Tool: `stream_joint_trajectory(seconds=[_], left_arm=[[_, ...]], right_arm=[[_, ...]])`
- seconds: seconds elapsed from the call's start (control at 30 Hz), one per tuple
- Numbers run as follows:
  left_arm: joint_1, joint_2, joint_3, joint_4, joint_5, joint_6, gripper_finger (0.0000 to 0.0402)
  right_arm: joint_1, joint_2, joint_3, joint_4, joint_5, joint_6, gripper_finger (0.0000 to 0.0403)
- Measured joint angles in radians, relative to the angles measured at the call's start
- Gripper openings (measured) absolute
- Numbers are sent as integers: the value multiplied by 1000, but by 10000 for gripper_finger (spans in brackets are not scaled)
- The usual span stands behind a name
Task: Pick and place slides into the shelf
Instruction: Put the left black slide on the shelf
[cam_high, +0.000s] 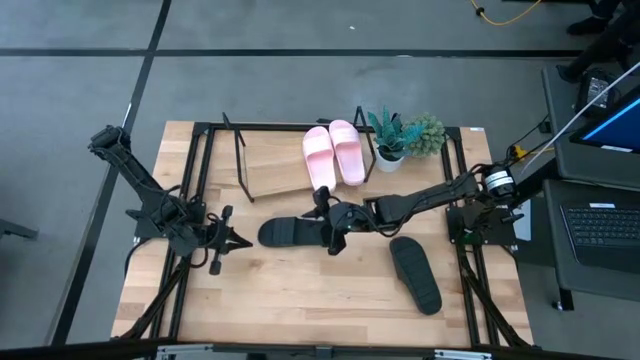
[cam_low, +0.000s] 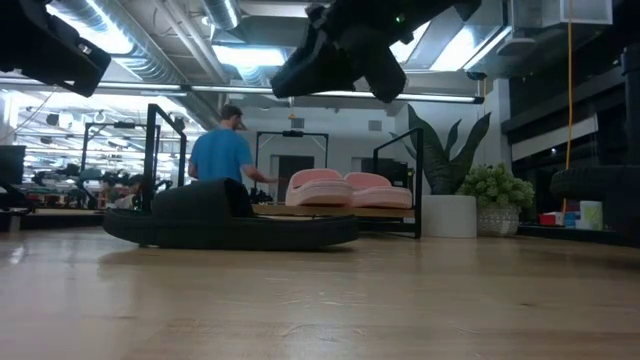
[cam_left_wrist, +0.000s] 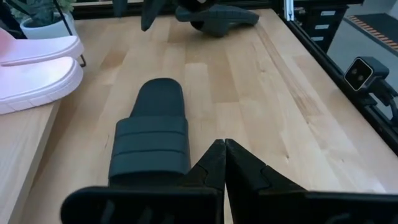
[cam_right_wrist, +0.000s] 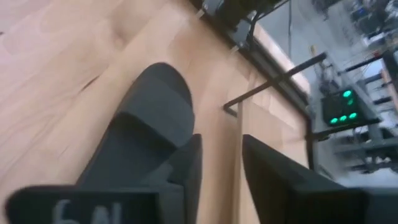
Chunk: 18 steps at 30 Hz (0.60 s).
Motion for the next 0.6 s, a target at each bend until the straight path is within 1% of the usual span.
stream_joint_trajectory(seconds=[0.1, 0.2, 0.27, 0.43, 0.6], left_arm=[[0, 0, 0, 0, 0, 0, 0], [0, 0, 0, 0, 0, 1, 0], [0, 0, 0, 0, 0, 1, 0], [0, 0, 0, 0, 0, 1, 0], [0, 0, 0, 0, 1, 1, 0]], right_arm=[[0, 3, 0, 13, 0, -69, 149], [1, 37, 0, 68, -11, -156, 161], [5, 75, 0, 98, -44, -213, 162], [15, 158, 20, 124, -57, -308, 163], [10, 223, 86, 122, -50, -317, 163]])
